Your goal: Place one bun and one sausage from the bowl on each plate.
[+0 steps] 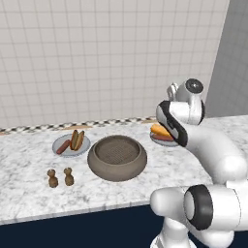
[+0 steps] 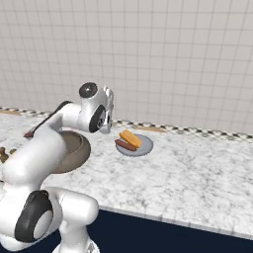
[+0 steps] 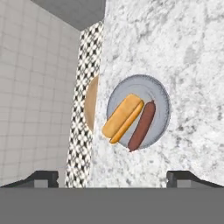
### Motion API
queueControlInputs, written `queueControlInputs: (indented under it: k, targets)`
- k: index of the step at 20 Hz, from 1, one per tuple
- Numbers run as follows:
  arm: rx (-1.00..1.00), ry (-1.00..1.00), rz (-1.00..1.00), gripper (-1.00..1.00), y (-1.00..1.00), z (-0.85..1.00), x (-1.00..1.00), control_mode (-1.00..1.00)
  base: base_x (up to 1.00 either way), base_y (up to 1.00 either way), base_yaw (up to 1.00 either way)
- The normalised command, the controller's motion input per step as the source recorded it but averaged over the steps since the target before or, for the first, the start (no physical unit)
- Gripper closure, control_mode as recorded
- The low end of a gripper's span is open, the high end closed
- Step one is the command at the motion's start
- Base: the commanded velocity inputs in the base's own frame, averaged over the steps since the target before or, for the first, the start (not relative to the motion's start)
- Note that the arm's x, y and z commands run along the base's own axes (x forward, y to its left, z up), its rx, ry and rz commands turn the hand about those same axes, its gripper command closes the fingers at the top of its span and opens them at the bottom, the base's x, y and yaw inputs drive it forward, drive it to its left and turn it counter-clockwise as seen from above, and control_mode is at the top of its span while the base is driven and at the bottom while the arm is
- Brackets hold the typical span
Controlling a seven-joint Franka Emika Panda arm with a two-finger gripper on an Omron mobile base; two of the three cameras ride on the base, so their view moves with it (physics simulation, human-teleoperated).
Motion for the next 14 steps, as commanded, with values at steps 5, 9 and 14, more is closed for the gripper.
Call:
queueControlInputs:
  k: [5,9,14]
  targets:
    - [-0.05,-0.57,0.01,-1.00,0.13,0.26,-0.54,-1.00,0.00,0.00,0.00]
    - [-0.36,-1.00,0.03,-1.00,0.40,0.00,-0.78,-1.00,0.00,0.00,0.00]
    - [-0.56,-0.38,0.05,-1.00,1.00,0.78,-0.57,-1.00,0.00,0.00,0.00]
